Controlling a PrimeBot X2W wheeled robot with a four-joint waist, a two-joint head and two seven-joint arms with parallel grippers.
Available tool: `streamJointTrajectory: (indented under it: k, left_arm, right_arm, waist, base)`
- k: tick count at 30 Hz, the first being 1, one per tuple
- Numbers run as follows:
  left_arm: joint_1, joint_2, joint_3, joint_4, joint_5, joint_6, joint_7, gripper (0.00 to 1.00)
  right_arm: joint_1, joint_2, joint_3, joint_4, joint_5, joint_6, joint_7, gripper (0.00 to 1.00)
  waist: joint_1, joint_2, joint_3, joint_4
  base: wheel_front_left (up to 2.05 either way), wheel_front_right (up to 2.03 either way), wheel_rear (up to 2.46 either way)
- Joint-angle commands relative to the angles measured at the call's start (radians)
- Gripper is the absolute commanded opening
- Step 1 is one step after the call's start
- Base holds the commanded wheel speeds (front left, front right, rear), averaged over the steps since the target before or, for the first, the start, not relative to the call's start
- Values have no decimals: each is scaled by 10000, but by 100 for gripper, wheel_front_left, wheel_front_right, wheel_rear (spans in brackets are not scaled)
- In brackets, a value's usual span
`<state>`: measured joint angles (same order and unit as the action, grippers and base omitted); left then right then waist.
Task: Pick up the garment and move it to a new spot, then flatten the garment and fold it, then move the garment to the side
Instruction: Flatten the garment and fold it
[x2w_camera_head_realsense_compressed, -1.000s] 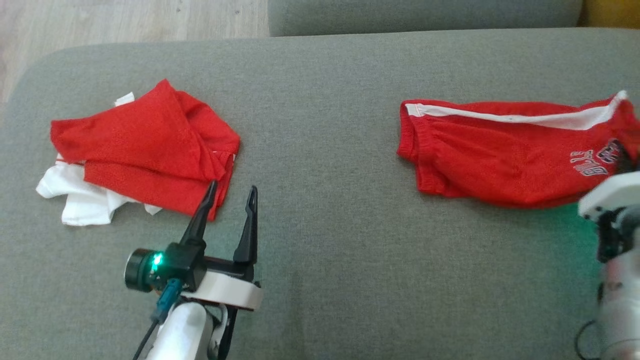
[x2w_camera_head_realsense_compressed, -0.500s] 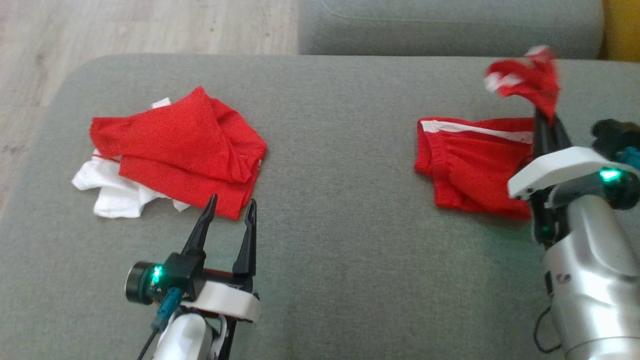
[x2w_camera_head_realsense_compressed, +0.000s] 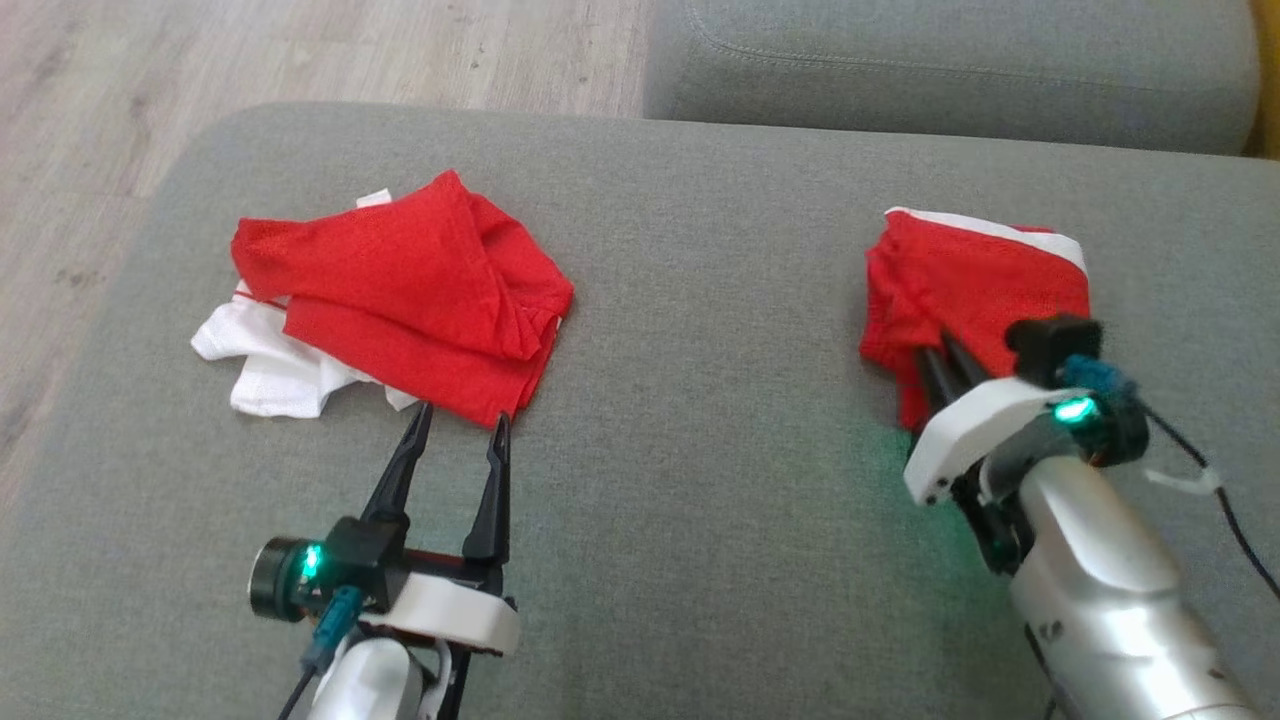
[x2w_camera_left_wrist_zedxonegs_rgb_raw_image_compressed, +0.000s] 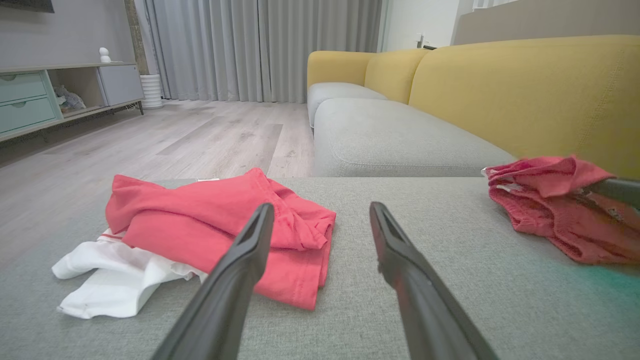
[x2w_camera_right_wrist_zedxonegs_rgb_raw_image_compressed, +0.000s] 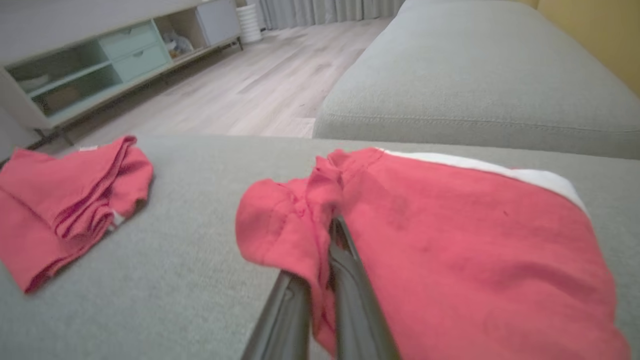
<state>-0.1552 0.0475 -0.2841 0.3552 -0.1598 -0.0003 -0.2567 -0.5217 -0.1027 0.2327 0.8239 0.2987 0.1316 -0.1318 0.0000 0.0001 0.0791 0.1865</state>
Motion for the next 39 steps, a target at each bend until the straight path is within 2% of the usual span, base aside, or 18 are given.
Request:
streamJointTrajectory:
  k: [1, 9, 10, 11, 16, 20, 25, 30, 34, 39]
  left_arm:
    - [-224, 29, 436, -313, -30, 14, -51, 100]
    - [-272, 38, 674, -340, -23, 67, -51, 100]
    - [-270, 39, 694, -343, -20, 63, -51, 100]
    - [-268, 39, 705, -346, -15, 53, -51, 100]
    - [-270, 39, 769, -390, -5, 37, -51, 100]
    - [-371, 36, 893, -662, 3, 79, -51, 100]
    - [-384, 34, 1022, -948, -9, 118, -51, 100]
    - [-229, 31, 1082, -1118, -61, 146, -51, 100]
    - [20, 30, 1043, -1135, -283, 194, -51, 100]
    - [300, 29, 1011, -1156, -342, 252, -51, 100]
  right_arm:
    - [-149, -157, 683, -12, -80, -9, 19, 0]
    - [-79, -398, 2508, 880, -105, -9, 66, 0]
    - [-94, -416, 2684, 923, -121, -9, -18, 45]
    - [-100, -397, 2751, 961, -40, -9, -111, 100]
    - [-216, -346, 2587, 935, 317, -9, -661, 100]
    - [-186, -428, 1442, 318, 497, -9, -1203, 100]
    - [447, -455, -279, -1355, 35, -9, -1292, 100]
    - [1749, 75, -2073, -3358, -829, -9, -1296, 100]
    - [2829, 428, -2810, -4338, -1306, -9, -1297, 100]
    - [3782, 517, -2964, -5148, -1289, -9, -1298, 100]
  waist:
    - [0, -1, 24, -27]
    - [0, -1, -64, -412]
    - [0, -1, -88, -497]
    - [0, -1, -109, -575]
    - [0, -1, -218, -963]
    - [0, -1, -351, -1410]
    - [0, -1, -460, -1843]
    - [0, -1, -534, -2152]
    - [0, -1, -557, -2241]
    - [0, -1, -531, -2226]
  base:
    - [0, 0, 0]
    - [0, 0, 0]
    - [0, 0, 0]
    - [0, 0, 0]
    - [0, 0, 0]
    - [0, 0, 0]
    - [0, 0, 0]
    - [0, 0, 0]
    - [0, 0, 0]
    - [0, 0, 0]
